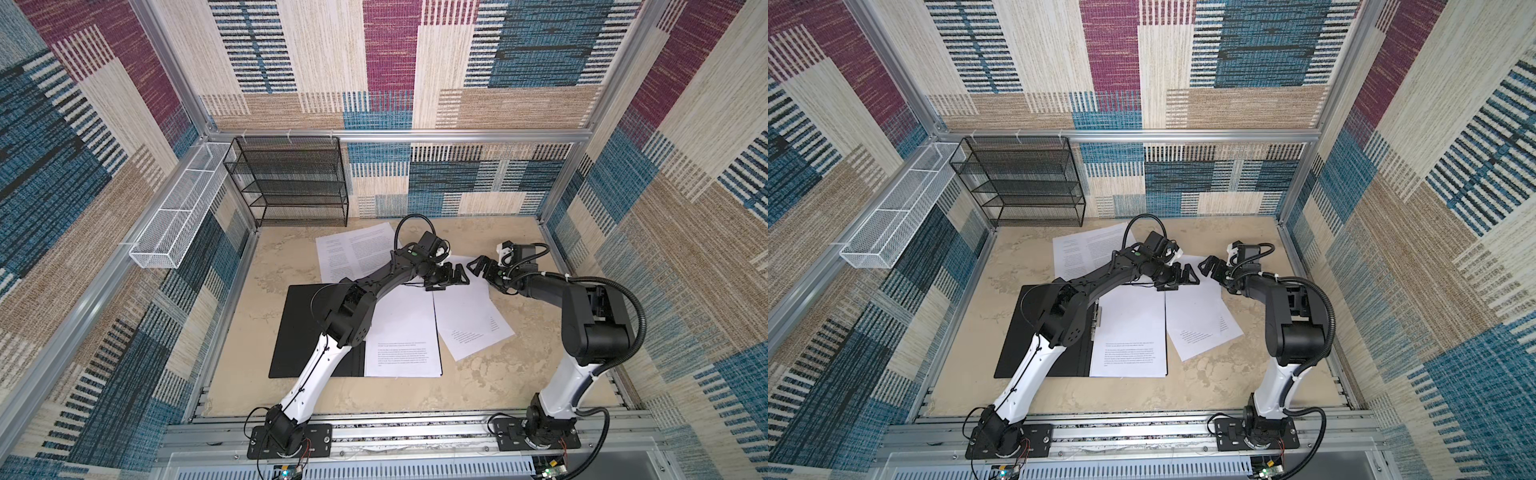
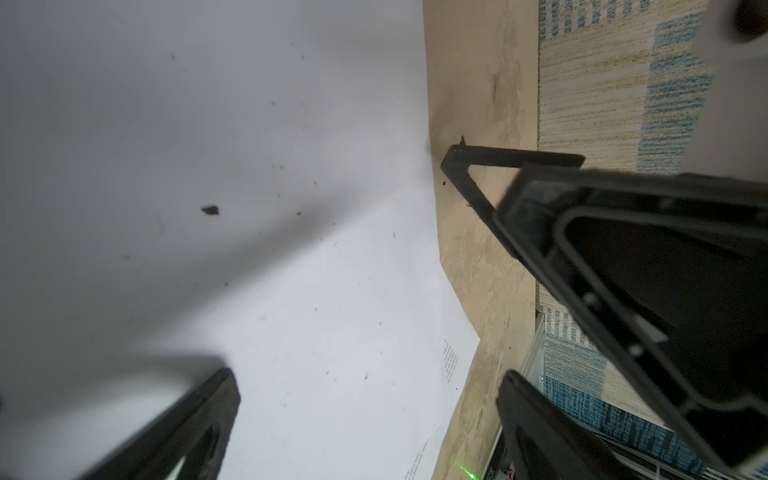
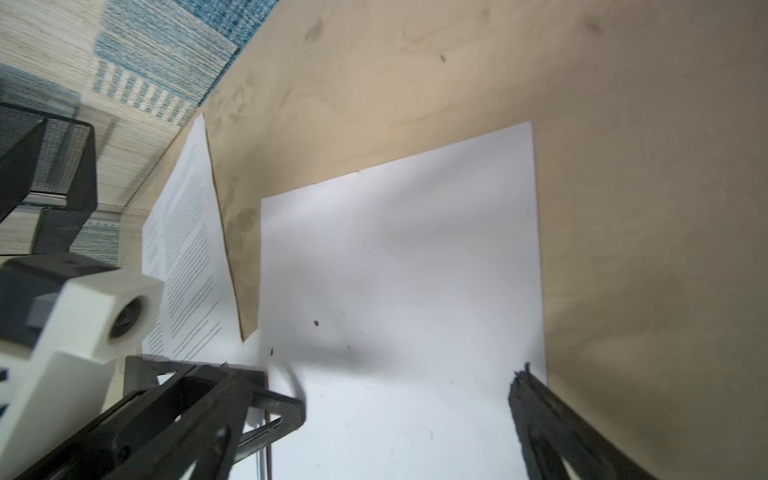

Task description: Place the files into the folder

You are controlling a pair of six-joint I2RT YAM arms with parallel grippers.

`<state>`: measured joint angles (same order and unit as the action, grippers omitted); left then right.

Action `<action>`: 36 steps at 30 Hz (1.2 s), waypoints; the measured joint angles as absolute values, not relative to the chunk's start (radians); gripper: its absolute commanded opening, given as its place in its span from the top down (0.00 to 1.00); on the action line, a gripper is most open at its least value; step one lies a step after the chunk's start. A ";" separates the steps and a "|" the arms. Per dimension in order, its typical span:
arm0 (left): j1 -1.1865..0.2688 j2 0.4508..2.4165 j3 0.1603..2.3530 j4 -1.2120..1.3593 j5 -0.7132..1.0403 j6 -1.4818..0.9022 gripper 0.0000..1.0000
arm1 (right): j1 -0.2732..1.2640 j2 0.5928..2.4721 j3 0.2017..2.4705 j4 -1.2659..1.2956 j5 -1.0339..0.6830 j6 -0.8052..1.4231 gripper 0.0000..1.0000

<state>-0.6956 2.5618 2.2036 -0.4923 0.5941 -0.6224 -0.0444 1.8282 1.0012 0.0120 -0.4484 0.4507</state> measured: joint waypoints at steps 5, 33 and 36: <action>-0.693 2.558 2.188 -0.480 0.601 -0.623 0.00 | -0.044 1.833 1.017 -0.023 -0.389 0.432 0.00; -0.685 2.552 2.155 -0.445 0.623 -0.633 0.01 | -0.009 1.905 1.055 0.028 -0.577 0.460 0.00; -0.683 2.550 2.147 -0.435 0.630 -0.634 0.01 | -0.027 1.865 1.000 0.035 -0.625 0.518 0.00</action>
<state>-0.6834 2.5504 2.1468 -0.4355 0.6296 -0.6342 -0.0265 1.8652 1.0004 0.0345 -0.6247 0.5182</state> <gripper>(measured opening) 0.990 0.995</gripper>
